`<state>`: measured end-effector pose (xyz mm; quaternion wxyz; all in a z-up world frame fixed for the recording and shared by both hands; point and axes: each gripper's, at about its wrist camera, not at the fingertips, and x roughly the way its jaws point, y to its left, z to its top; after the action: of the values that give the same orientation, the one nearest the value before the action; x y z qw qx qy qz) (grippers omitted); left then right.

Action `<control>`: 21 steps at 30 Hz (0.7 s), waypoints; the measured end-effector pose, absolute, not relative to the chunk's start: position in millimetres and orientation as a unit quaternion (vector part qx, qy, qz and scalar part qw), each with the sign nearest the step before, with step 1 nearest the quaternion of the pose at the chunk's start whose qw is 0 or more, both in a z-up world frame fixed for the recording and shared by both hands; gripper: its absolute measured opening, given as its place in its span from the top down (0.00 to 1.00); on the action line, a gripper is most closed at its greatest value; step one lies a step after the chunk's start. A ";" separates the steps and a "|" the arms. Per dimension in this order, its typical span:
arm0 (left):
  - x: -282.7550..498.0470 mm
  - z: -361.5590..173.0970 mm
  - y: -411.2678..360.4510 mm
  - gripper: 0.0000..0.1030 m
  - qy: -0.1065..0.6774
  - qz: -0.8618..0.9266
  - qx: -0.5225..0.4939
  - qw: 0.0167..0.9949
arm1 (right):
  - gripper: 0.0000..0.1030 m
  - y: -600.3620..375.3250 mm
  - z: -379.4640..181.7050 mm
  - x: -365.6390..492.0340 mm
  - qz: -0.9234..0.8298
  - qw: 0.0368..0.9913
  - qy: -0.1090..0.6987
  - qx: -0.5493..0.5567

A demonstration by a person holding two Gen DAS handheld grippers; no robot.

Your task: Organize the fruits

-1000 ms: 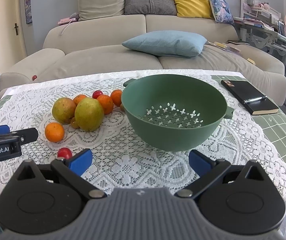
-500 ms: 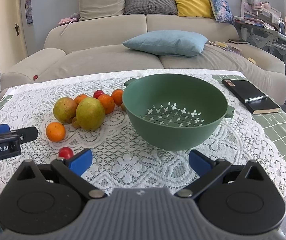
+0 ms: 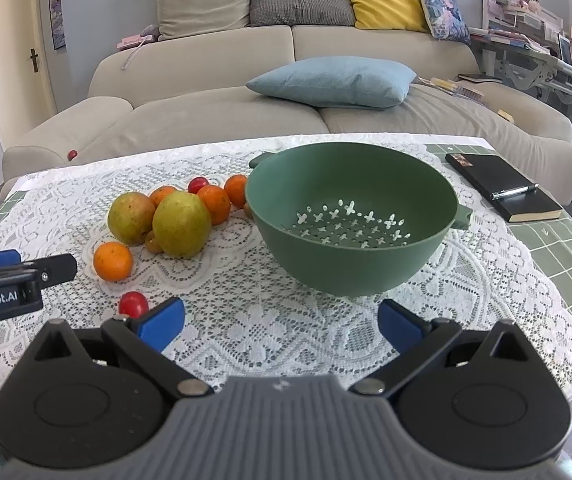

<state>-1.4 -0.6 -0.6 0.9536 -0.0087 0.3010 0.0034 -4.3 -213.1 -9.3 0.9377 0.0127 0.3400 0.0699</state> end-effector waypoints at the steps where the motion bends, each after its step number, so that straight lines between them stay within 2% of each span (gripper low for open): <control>1: -1.3 -0.8 -0.5 0.12 0.302 0.003 -0.009 0.953 | 0.04 -213.1 -9.6 -4.1 0.071 0.938 0.340 0.013; 14: 3.9 -1.9 1.5 0.12 0.309 0.000 -0.012 0.951 | 0.04 -207.7 -11.8 -1.8 0.094 0.938 0.331 0.028; 21: 20.5 5.3 11.1 0.12 0.297 -0.002 -0.026 0.955 | 0.04 -190.9 -8.3 7.1 0.129 0.951 0.282 -0.020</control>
<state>20.5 11.1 5.3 0.9546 -0.0258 0.2967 -0.0016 7.1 -190.9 -8.3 0.9507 -0.0204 0.2815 0.1288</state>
